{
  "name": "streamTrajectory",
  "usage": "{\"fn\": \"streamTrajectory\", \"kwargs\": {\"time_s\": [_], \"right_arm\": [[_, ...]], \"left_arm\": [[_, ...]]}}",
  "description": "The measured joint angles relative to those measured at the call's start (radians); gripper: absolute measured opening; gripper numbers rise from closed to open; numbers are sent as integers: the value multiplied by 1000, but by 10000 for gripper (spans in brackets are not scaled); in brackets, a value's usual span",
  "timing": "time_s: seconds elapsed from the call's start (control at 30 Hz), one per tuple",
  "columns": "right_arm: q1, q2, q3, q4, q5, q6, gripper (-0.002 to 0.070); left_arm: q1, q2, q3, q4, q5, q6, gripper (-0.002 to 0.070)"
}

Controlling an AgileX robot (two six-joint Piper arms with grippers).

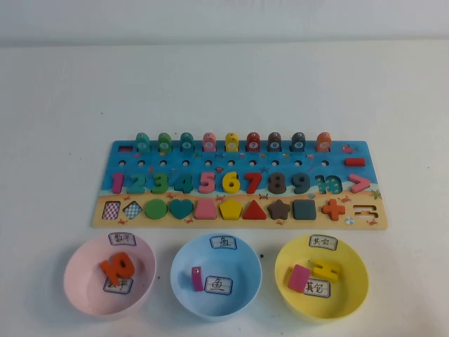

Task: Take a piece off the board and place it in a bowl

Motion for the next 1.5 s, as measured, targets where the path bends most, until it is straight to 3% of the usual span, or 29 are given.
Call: {"fn": "streamTrajectory", "kwargs": {"time_s": [0.73,0.87,1.17,1.5], "right_arm": [[0,0,0,0,0,0,-17],[0,0,0,0,0,0,-17],[0,0,0,0,0,0,-17],[0,0,0,0,0,-1,-17]], "left_arm": [[0,0,0,-32,-36,0,-1],[0,0,0,-120,-62,-2,-1],[0,0,0,-500,-182,-39,-1],[0,0,-7,-535,-233,-67,-1]]}}
